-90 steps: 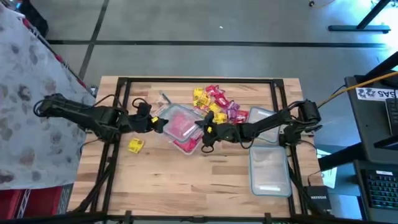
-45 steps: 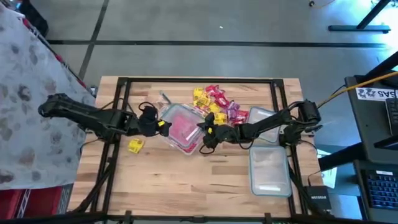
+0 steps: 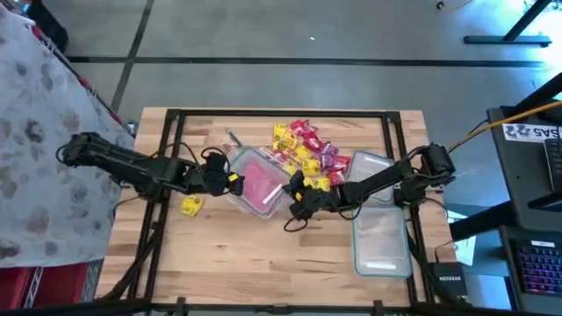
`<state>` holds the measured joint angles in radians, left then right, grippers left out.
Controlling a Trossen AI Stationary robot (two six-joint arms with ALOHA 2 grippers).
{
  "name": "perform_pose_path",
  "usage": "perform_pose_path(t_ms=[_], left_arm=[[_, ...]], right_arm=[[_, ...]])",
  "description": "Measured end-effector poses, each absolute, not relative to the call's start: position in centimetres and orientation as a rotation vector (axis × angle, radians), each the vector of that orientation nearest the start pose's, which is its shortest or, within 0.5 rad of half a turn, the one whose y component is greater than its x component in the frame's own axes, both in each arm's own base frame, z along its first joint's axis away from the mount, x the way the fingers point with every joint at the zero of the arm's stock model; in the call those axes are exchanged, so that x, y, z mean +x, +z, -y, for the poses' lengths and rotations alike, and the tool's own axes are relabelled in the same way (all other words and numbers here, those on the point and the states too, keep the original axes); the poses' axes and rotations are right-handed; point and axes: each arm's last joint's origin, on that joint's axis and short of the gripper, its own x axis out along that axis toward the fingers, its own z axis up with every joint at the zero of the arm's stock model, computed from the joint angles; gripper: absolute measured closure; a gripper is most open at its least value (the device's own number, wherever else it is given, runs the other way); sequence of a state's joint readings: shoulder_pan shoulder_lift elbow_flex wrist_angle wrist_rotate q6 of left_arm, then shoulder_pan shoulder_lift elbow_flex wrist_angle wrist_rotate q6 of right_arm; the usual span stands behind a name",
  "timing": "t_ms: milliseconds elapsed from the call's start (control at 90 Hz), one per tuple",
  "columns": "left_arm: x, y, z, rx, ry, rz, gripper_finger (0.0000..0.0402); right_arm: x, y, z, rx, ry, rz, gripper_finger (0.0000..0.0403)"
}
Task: Sort candy
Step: Close the rectangular transparent bin
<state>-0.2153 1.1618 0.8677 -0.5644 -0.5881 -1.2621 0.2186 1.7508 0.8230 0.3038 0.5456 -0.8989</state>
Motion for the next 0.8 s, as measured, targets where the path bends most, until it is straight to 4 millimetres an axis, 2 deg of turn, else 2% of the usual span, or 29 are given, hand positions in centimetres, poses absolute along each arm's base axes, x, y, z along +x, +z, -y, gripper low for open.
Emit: perform_pose_path(t_ms=[133,289,522,633,800], left_arm=[[22.5,26.3,3.3,-0.840,0.771,-0.449,0.0265],[22.5,26.3,3.3,-0.839,0.770,-0.448,0.0265],[22.3,26.2,3.2,-0.865,0.793,-0.451,0.0265],[21.9,25.9,3.1,-0.867,0.829,-0.480,0.0265],[21.1,25.3,3.0,-0.889,0.895,-0.544,0.0265]], right_arm=[[32.9,14.7,-5.7,-1.036,-0.032,-0.746,0.0328],[32.5,14.7,-5.6,-1.047,-0.017,-0.796,0.0327],[31.2,16.5,-5.4,-1.039,0.007,-0.806,0.0327],[30.6,18.1,-5.4,-0.933,0.021,-0.763,0.0327],[29.7,17.4,-5.4,-0.795,0.061,-0.856,0.0327]])
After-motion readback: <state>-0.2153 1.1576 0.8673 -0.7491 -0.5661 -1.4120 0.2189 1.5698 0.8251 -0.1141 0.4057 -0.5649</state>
